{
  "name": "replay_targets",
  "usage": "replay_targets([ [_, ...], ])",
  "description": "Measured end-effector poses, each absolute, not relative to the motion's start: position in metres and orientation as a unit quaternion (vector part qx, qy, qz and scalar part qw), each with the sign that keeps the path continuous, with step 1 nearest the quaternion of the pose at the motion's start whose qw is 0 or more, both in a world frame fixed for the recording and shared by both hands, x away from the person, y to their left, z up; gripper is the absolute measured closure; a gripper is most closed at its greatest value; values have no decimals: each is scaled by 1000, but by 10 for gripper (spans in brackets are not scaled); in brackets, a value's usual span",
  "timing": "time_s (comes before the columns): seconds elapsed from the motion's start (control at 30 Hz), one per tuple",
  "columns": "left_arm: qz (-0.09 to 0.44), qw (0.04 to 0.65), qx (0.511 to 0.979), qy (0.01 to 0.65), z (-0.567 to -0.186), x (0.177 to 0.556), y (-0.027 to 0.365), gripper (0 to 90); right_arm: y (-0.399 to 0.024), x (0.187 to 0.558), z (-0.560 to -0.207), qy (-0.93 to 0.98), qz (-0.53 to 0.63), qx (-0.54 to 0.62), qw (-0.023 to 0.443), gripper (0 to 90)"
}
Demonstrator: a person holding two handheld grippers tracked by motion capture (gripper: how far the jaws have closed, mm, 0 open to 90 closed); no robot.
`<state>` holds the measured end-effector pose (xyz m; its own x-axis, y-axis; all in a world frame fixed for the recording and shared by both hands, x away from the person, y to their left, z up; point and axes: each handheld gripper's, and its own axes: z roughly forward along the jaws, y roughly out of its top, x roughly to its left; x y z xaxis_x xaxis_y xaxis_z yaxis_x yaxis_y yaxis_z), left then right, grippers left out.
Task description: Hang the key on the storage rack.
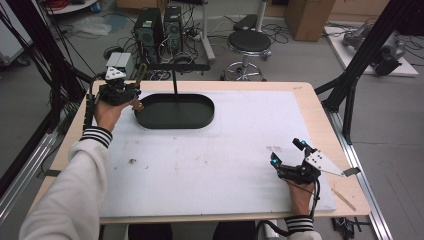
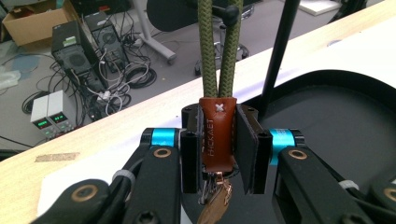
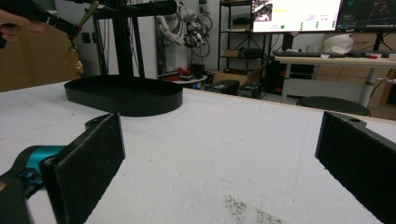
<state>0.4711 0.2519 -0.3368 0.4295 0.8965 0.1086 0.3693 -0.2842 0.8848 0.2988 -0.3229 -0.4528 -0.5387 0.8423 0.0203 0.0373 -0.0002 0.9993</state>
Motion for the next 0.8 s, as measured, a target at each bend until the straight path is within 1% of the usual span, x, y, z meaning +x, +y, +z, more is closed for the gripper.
replay_targets([
  [0.3,319,410,734,437,-337,481,250,727,-323,299,-453,626,614,351,328,4],
  [0.8,310,395,739,449,-349,491,252,727,-323,298,-453,627,613,352,327,4],
])
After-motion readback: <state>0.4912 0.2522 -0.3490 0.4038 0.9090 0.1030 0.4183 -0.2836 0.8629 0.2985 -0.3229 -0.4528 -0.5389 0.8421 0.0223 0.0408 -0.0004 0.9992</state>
